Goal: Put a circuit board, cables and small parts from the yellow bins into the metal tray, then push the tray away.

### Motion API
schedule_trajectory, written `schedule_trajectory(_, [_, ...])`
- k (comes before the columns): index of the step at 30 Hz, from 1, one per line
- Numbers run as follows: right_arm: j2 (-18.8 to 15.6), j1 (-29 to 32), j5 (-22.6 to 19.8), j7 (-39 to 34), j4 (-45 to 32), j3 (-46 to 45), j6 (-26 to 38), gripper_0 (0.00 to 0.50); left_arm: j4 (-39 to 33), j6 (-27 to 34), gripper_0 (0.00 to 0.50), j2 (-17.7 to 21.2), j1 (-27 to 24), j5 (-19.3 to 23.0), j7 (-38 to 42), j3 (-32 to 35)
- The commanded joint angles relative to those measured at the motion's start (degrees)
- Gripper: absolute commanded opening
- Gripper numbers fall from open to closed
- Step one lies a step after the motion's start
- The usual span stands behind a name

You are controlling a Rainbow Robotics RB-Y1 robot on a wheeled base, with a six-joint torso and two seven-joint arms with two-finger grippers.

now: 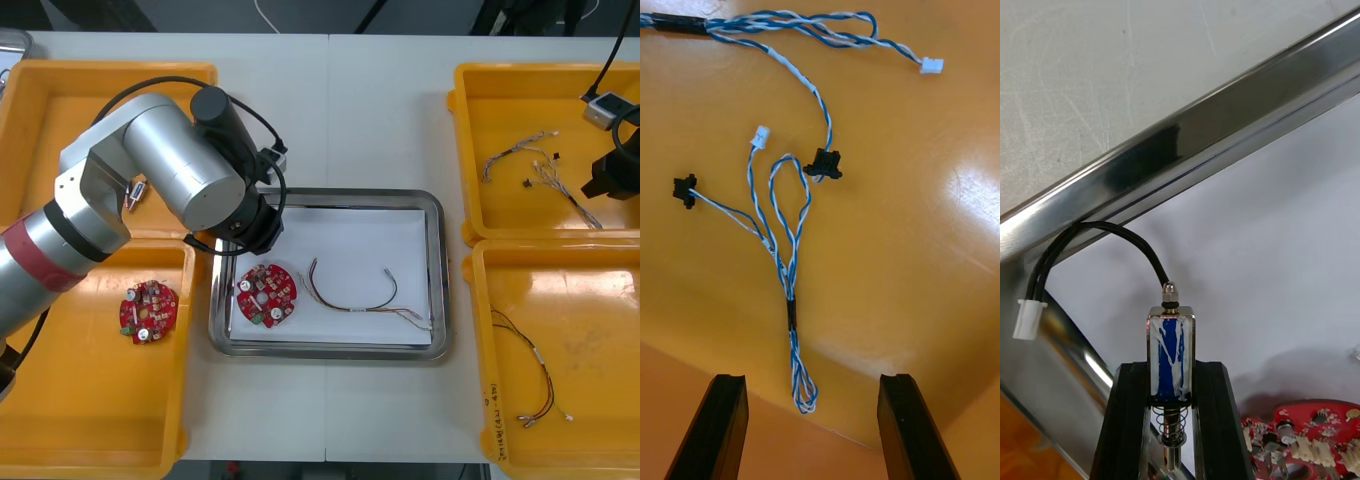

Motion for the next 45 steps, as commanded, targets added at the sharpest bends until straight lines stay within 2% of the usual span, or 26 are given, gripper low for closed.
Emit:
schedule_trajectory(1, [-2.52,-2.38,-0.18,2.93,1.21,0.72,-1.03,0.500,0.76,-2.57,0.004,-1.21,0.22,-1.35,5.87,-2.29])
schedule_trajectory(5, [-2.34,-2.29,-1.41,3.64,2.79,0.90,-2.08,0.500,0.76,-2.93,0.007,-1.21,0.57,-1.78,6.23,-2.64])
schedule_trajectory(6, [-2.25,-2.29,-1.67,3.72,3.32,0.98,-2.61,0.500,0.76,-2.93,0.052,-1.21,0.57,-1.70,6.40,-2.64])
schedule_trajectory(8, [-1.73,-2.29,-1.50,3.99,4.11,1.25,-3.75,0.500,0.76,-2.93,0.243,-1.21,0.57,-1.70,6.67,-2.64])
schedule_trajectory(9, [-1.37,-2.29,-1.32,3.99,4.64,1.33,-4.54,0.500,0.76,-2.93,0.372,-1.21,0.57,-1.78,6.75,-2.64])
schedule_trajectory(10, [-0.85,-2.29,-1.15,3.99,5.17,1.33,-5.34,0.500,0.67,-3.01,0.462,-1.21,0.57,-1.78,6.84,-2.64])
schedule_trajectory(11, [-0.67,-2.29,-1.06,3.81,5.43,1.33,-5.69,0.500,0.67,-3.01,0.492,-1.30,0.66,-1.78,6.84,-2.73])
schedule_trajectory(16, [0.47,-2.29,-0.09,3.90,8.07,1.42,-9.55,0.500,0.23,-3.10,0.500,-1.39,0.66,-1.78,7.19,-2.47])
schedule_trajectory(25, [2.23,-2.29,0.17,3.55,10.79,1.86,-11.14,0.500,-0.56,-2.93,0.500,-1.30,0.57,-0.82,8.42,-0.45])
schedule_trajectory(34, [2.67,-1.59,0.35,3.81,11.49,3.00,-11.66,0.500,-3.55,1.29,0.500,-1.39,0.57,1.64,9.04,5.53])
schedule_trajectory(39, [2.67,-0.97,0.26,3.28,11.49,5.55,-13.51,0.477,-5.92,5.25,0.500,-1.39,0.57,2.43,9.04,9.05])
schedule_trajectory(40, [2.67,-0.89,0.26,3.20,11.49,6.08,-13.86,0.454,-6.36,6.04,0.500,-1.30,0.57,2.96,9.04,10.01])
schedule_trajectory(42, [2.67,-0.80,0.17,3.02,11.49,6.26,-13.95,0.348,-7.33,7.62,0.500,-1.30,0.57,3.40,9.13,11.59])
schedule_trajectory(44, [2.67,-0.53,0.00,3.02,11.49,6.34,-13.77,0.091,-8.82,9.91,0.500,-1.12,0.57,3.84,9.04,13.97])
schedule_trajectory(45, [2.67,-0.53,0.00,3.02,11.49,6.34,-13.77,0.045,-9.17,10.52,0.500,-1.12,0.57,4.02,8.95,14.58])
